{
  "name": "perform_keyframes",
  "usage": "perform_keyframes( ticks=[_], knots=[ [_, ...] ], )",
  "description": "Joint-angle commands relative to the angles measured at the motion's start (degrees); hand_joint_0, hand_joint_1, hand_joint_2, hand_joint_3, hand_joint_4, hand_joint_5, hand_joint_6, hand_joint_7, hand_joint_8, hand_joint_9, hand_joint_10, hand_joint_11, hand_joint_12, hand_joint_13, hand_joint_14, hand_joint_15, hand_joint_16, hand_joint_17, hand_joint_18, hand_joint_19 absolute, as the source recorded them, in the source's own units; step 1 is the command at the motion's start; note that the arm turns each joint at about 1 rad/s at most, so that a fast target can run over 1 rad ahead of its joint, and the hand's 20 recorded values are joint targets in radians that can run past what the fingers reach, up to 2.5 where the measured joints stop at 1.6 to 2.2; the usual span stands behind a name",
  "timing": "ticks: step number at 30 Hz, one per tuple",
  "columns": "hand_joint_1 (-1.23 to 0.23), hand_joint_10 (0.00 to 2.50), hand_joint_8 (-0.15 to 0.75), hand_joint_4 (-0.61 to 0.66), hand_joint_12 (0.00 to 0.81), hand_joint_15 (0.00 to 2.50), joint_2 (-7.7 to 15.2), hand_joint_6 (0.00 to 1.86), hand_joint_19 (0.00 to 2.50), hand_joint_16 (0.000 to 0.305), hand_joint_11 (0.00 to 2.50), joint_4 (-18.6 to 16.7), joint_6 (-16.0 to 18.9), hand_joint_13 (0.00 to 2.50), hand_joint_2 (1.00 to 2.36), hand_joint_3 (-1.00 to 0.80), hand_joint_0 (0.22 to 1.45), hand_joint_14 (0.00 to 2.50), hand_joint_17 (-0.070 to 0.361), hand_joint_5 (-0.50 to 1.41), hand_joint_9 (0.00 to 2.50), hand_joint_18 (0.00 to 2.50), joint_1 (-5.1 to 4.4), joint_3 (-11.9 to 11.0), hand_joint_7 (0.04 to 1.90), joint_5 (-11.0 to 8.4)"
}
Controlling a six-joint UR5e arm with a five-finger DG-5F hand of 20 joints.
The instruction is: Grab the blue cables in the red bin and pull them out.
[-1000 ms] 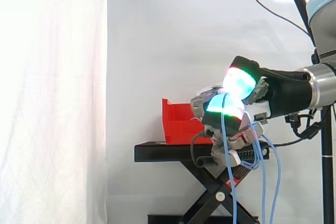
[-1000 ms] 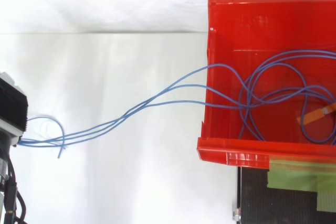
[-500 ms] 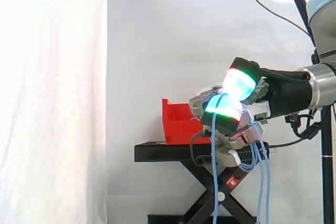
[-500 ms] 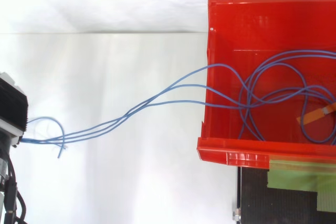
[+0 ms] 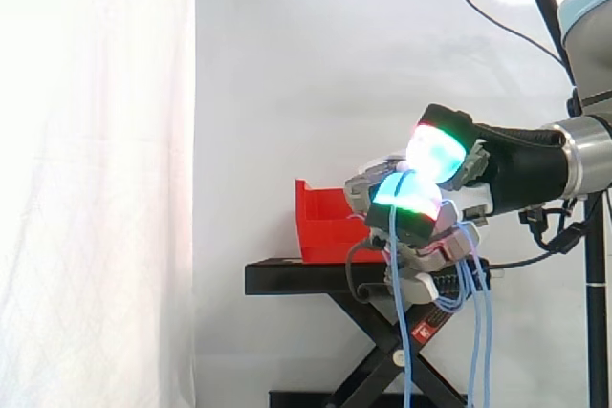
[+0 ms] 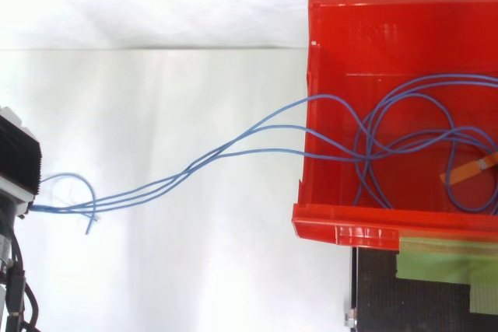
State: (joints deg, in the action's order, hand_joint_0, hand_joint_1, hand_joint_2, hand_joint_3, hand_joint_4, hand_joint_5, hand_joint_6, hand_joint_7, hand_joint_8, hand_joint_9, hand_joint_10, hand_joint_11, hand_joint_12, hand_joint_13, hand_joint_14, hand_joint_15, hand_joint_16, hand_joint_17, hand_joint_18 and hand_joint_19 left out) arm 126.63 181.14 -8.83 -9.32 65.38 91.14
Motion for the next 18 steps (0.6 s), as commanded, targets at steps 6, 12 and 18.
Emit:
perform_keyframes(
  ticks=[6,12,18],
  knots=[
    [-0.96,0.02,0.187,-0.12,0.301,1.55,0.02,1.27,0.89,0.048,1.58,0.0,0.0,1.37,1.01,-0.86,0.94,0.02,0.108,0.68,1.33,0.96,0.0,0.01,0.48,0.0],
    [-0.96,0.02,0.189,-0.12,0.298,1.55,0.02,1.27,0.89,0.048,1.57,0.0,0.0,1.37,1.01,-0.86,0.94,0.02,0.108,0.68,1.33,0.96,0.0,0.01,0.49,0.0],
    [-0.95,0.02,0.187,-0.11,0.301,1.55,0.02,1.27,0.89,0.048,1.59,0.0,0.0,1.37,1.0,-0.87,0.94,0.02,0.108,0.68,1.33,0.95,0.0,0.01,0.48,0.0]
  ],
)
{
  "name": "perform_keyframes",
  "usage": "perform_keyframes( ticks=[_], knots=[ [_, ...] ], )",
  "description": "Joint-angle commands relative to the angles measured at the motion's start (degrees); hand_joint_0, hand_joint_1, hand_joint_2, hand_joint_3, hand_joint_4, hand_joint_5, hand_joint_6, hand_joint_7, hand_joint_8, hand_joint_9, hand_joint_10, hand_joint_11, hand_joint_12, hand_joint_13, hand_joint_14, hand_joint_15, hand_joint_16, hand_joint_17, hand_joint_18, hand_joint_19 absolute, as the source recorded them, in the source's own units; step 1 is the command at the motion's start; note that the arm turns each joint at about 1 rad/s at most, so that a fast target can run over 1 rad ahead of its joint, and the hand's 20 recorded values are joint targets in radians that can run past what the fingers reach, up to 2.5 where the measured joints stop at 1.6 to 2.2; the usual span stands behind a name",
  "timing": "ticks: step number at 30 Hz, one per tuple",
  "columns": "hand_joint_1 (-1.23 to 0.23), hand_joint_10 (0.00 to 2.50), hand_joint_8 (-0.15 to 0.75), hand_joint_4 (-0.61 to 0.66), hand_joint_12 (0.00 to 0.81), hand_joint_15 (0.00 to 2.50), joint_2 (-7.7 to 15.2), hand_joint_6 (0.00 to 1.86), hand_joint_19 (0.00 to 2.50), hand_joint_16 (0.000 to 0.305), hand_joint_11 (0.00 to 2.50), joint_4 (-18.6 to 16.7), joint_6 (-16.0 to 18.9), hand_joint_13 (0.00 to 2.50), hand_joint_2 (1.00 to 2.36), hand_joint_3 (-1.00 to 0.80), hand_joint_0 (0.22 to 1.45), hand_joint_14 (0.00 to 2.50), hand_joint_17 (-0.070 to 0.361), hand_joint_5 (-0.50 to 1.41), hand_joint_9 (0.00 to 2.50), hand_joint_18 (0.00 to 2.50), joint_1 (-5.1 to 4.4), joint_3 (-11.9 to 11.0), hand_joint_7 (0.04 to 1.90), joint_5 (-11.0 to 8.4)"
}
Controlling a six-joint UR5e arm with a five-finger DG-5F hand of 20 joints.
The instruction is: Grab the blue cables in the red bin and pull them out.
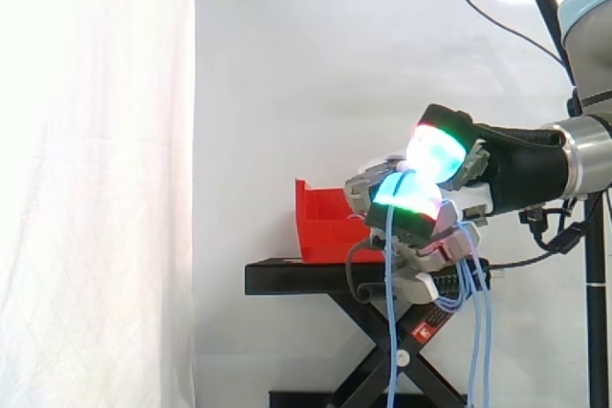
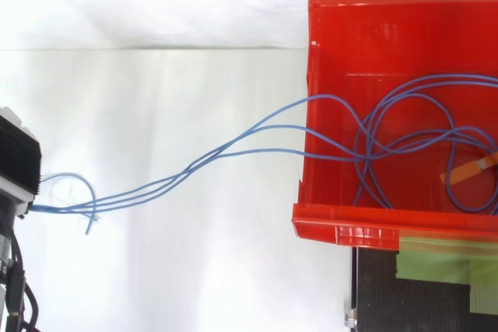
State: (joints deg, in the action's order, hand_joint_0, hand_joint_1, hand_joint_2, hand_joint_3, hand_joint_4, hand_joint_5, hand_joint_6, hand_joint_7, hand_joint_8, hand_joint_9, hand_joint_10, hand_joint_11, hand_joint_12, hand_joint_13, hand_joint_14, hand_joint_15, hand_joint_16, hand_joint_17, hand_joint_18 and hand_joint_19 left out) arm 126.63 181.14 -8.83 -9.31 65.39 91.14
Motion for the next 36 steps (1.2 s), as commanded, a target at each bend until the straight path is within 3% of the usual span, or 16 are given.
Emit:
perform_keyframes(
  ticks=[1,36],
  knots=[
    [-0.95,0.02,0.188,-0.12,0.297,1.55,0.02,1.27,0.89,0.048,1.58,0.0,0.0,1.37,1.01,-0.87,0.94,0.02,0.108,0.68,1.33,0.95,0.0,-0.09,0.48,0.0],
    [-0.96,0.02,0.187,-0.1,0.297,1.53,0.02,1.22,0.89,0.048,1.58,0.0,0.0,1.38,1.0,-0.87,0.93,0.02,0.107,0.7,1.37,0.95,0.0,0.0,0.49,0.0]
  ],
)
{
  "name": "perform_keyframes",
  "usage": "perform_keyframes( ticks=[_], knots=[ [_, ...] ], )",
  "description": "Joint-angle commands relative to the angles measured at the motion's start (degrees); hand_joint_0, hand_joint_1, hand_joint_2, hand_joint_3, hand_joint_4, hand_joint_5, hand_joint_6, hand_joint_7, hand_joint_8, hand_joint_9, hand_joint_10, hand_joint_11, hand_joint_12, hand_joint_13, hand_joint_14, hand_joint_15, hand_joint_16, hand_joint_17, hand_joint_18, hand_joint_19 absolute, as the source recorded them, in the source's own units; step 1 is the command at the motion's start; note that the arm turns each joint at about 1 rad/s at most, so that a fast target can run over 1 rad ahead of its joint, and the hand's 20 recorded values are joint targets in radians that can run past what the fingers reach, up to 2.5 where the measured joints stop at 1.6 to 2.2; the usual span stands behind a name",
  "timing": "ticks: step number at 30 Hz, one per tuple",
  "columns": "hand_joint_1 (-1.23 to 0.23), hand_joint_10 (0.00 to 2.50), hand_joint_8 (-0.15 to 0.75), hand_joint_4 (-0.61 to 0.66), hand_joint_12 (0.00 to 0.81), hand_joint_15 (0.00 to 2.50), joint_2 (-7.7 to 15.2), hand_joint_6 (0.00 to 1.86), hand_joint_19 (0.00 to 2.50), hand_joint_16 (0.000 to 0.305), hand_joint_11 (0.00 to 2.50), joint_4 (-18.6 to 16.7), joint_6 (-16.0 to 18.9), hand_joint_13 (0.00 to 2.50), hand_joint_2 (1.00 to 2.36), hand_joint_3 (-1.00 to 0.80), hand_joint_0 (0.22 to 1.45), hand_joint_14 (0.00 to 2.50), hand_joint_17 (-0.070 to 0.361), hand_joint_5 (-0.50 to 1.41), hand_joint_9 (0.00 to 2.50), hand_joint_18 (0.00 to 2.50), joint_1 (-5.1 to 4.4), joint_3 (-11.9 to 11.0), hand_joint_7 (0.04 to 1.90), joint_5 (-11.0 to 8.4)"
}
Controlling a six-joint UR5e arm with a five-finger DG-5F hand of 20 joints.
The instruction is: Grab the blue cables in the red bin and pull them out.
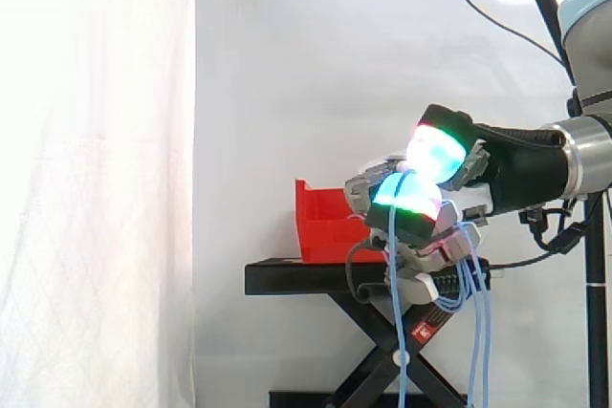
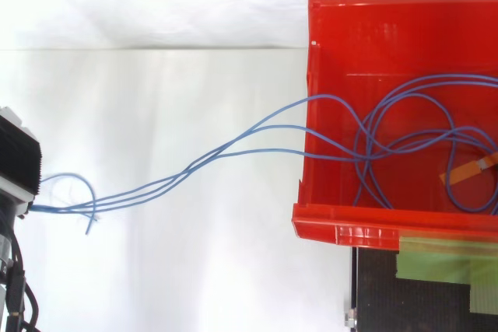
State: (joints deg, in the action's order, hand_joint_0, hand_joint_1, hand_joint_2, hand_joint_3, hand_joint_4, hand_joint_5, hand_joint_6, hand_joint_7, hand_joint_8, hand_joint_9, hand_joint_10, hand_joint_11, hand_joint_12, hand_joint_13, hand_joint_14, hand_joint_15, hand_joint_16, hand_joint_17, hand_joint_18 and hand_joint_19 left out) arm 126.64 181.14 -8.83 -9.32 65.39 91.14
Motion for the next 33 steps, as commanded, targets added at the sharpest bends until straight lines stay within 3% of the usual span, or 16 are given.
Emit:
perform_keyframes(
  ticks=[1,33],
  knots=[
    [-0.96,0.02,0.188,-0.1,0.291,1.53,0.01,1.22,0.89,0.048,1.58,0.0,0.0,1.38,1.0,-0.87,0.93,0.02,0.108,0.7,1.37,0.95,0.0,0.0,0.49,0.0],
    [-0.96,0.02,0.19,-0.1,0.292,1.53,0.01,1.2,0.89,0.048,1.56,0.0,0.0,1.39,1.0,-0.89,0.94,0.02,0.109,0.71,1.37,0.96,0.0,0.0,0.5,0.0]
  ],
)
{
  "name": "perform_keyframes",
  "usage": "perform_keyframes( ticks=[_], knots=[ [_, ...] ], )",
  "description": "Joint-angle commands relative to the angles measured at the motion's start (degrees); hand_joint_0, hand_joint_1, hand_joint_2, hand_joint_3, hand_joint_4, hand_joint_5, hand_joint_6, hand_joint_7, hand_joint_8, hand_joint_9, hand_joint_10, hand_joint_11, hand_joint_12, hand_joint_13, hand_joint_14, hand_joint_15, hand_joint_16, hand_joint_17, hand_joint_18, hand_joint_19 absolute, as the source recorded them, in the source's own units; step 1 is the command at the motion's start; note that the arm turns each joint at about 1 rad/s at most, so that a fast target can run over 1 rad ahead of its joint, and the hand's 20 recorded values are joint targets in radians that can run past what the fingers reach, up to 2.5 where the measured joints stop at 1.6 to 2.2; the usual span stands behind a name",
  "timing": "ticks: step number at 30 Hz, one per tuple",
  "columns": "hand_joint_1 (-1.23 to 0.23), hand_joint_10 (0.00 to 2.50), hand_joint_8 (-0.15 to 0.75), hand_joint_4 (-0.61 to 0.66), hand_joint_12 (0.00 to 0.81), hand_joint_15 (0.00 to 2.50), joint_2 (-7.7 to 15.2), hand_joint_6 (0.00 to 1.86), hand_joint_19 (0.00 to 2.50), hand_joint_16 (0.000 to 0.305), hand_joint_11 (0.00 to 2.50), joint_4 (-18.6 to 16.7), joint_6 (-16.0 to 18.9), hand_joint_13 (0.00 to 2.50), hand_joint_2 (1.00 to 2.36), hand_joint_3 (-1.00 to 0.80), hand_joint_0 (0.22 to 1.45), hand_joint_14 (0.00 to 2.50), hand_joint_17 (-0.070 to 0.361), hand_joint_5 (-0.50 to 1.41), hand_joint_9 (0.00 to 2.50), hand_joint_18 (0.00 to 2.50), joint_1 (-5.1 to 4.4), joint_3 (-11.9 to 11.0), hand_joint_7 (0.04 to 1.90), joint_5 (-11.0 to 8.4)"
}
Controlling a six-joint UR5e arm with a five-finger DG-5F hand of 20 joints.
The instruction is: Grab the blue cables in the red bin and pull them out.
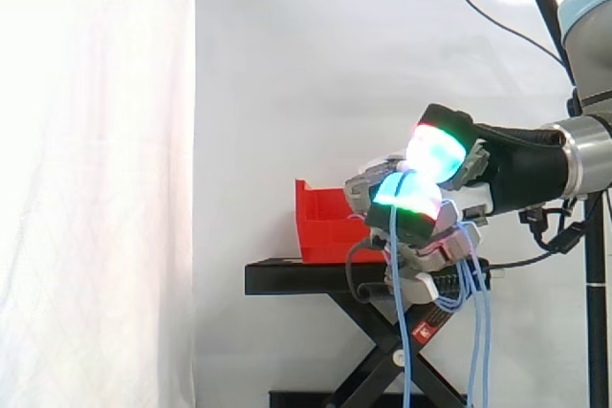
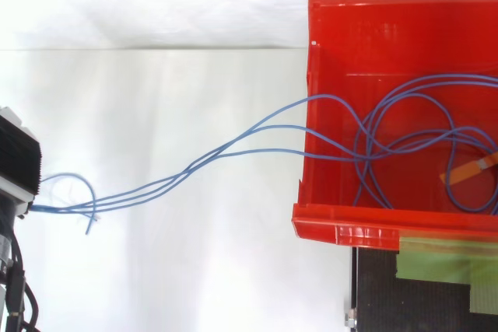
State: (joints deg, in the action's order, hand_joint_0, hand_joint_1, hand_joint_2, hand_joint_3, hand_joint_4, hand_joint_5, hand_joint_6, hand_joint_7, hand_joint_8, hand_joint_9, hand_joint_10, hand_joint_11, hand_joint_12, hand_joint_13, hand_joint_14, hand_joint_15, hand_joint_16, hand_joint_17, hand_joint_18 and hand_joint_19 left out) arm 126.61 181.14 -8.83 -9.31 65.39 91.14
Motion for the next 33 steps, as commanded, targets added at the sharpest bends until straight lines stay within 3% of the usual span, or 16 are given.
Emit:
perform_keyframes(
  ticks=[1,9,15,33],
  knots=[
    [-0.96,0.02,0.183,-0.1,0.292,1.53,0.04,1.2,0.9,0.048,1.56,0.0,0.0,1.39,1.0,-0.89,0.94,0.02,0.108,0.71,1.37,0.96,-0.01,0.0,0.5,0.0],
    [-0.95,0.03,0.191,-0.09,0.291,1.52,-0.05,1.19,0.9,0.048,1.56,0.0,0.0,1.36,1.0,-0.93,0.94,0.02,0.108,0.71,1.37,0.96,-0.01,0.0,0.51,0.0],
    [-0.94,0.02,0.196,-0.08,0.309,1.22,0.04,1.2,0.89,0.048,1.49,0.0,0.0,1.26,1.0,-0.95,0.95,0.02,0.108,0.7,1.31,0.94,-0.01,0.0,0.52,0.0],
    [-0.93,0.02,0.194,-0.07,0.313,1.26,0.04,1.22,0.89,0.047,1.48,0.0,0.0,1.26,1.0,-0.95,0.95,0.03,0.106,0.68,1.32,0.94,-0.01,0.0,0.5,0.0]
  ],
)
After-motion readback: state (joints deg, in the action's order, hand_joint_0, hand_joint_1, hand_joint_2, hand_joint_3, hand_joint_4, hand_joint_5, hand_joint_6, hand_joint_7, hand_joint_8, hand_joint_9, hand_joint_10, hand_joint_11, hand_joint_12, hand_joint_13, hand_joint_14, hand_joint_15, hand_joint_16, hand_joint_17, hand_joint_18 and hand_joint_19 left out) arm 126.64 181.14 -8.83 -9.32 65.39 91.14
